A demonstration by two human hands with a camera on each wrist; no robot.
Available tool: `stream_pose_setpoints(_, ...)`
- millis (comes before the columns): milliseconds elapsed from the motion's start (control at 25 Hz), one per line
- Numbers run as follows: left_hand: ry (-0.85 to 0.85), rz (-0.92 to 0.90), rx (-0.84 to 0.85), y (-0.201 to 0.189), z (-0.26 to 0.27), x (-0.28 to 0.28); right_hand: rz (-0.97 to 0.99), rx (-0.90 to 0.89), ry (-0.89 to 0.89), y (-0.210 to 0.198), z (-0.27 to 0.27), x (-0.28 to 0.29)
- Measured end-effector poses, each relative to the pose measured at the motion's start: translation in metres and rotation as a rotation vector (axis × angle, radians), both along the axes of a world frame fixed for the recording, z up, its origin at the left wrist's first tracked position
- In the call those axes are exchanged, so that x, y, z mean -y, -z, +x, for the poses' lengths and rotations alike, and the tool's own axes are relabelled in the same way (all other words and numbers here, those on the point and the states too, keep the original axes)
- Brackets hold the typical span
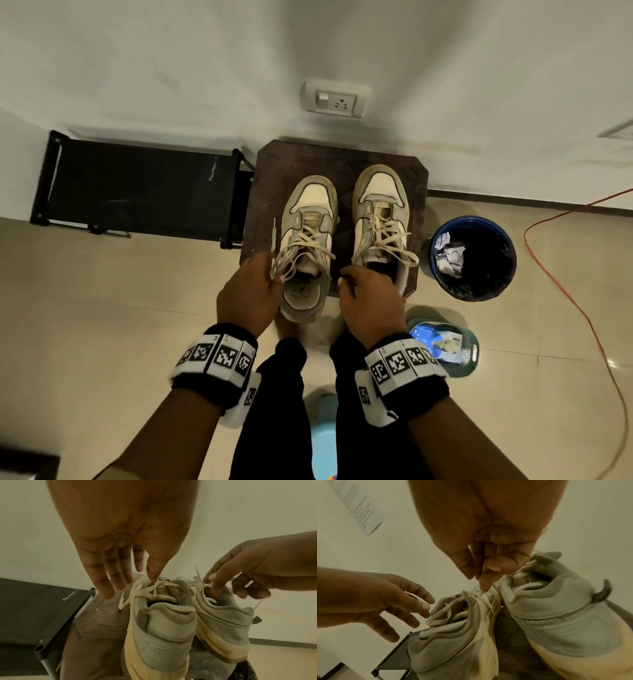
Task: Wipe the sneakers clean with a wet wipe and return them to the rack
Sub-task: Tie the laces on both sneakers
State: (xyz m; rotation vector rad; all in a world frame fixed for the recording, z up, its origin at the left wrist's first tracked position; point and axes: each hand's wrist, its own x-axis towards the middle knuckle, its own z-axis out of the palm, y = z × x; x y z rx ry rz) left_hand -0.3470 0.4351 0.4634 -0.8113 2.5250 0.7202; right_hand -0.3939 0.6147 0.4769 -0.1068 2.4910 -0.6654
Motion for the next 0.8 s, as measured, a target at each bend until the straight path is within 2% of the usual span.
stream_pose_setpoints(80,-0.150,0.040,0.159,0.015,-0.002,0.008,0.000,-0.031,-0.008,0.005,-0.004,0.016)
stream_pose_setpoints(160,-0.432,0.319,0.256,0.025,-0.005,0.014,-0.017,-0.054,-0.022,0.012,-0.011,0.030)
stream_pose_setpoints(200,-0.569,0.469,0.246,0.027,-0.007,0.016,-0.023,-0.051,-0.042,0.017,-0.015,0.037)
stream_pose_setpoints(240,-0.633,0.548,0.205,0.028,-0.008,0.016,-0.019,-0.040,-0.069,0.020,-0.016,0.045)
stream_pose_setpoints(320,-0.615,0.536,0.074,0.035,-0.010,0.017,0.003,-0.014,-0.091,0.025,-0.016,0.057)
stream_pose_setpoints(480,-0.640,0.588,-0.094,0.025,-0.020,0.019,-0.023,-0.001,0.035,0.028,-0.012,0.059)
stream_pose_setpoints(560,-0.628,0.687,-0.162,0.008,-0.028,0.021,-0.055,-0.054,-0.001,0.025,-0.007,0.062)
stream_pose_setpoints(680,-0.544,0.929,-0.182,-0.020,-0.043,0.020,-0.114,-0.103,-0.068,0.026,0.002,0.074)
stream_pose_setpoints(800,-0.464,1.019,-0.200,-0.039,-0.061,0.021,-0.224,-0.190,0.051,0.033,-0.001,0.075)
